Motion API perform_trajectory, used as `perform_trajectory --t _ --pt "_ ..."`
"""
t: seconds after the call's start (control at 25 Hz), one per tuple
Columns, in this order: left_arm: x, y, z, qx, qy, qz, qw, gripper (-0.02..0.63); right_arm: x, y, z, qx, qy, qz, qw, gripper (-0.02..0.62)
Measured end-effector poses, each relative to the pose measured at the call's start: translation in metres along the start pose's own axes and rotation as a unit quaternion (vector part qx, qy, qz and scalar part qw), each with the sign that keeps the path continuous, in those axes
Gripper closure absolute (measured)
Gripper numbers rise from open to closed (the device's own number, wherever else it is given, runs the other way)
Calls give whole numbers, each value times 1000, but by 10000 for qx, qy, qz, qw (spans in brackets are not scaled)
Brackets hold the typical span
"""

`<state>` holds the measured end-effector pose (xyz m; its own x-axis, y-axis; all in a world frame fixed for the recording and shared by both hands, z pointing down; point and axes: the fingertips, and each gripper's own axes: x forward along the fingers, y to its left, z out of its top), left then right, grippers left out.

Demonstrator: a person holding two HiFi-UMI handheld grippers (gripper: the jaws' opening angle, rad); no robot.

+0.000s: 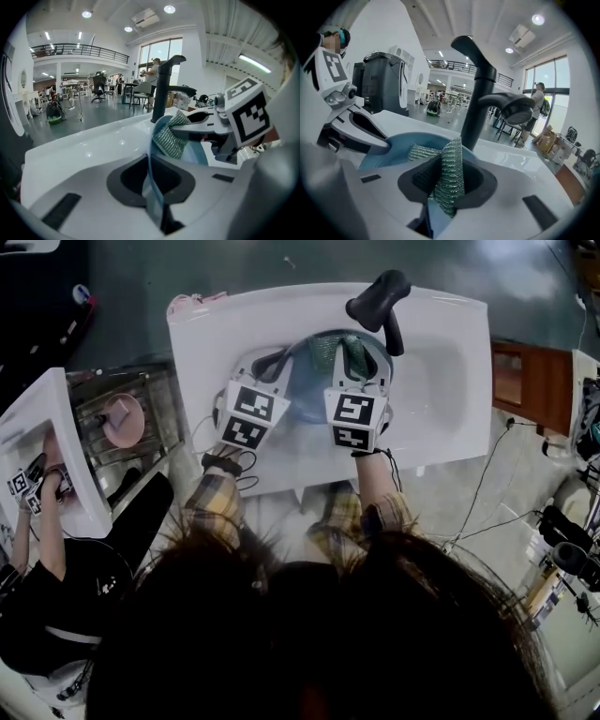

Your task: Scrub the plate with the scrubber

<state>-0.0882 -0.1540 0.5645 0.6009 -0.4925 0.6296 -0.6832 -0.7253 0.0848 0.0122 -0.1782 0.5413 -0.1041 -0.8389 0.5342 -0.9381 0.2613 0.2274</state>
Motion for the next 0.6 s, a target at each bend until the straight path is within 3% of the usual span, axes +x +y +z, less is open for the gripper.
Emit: perform_trajectory --t 0.4,0.6 --pt "0 3 -2 -103 20 90 9999 577 -1 39 -6 -708 204 521 9959 506" --pt "0 4 -4 -145 67 129 9998 577 -8 68 -25 -1114 566 917 9879 508"
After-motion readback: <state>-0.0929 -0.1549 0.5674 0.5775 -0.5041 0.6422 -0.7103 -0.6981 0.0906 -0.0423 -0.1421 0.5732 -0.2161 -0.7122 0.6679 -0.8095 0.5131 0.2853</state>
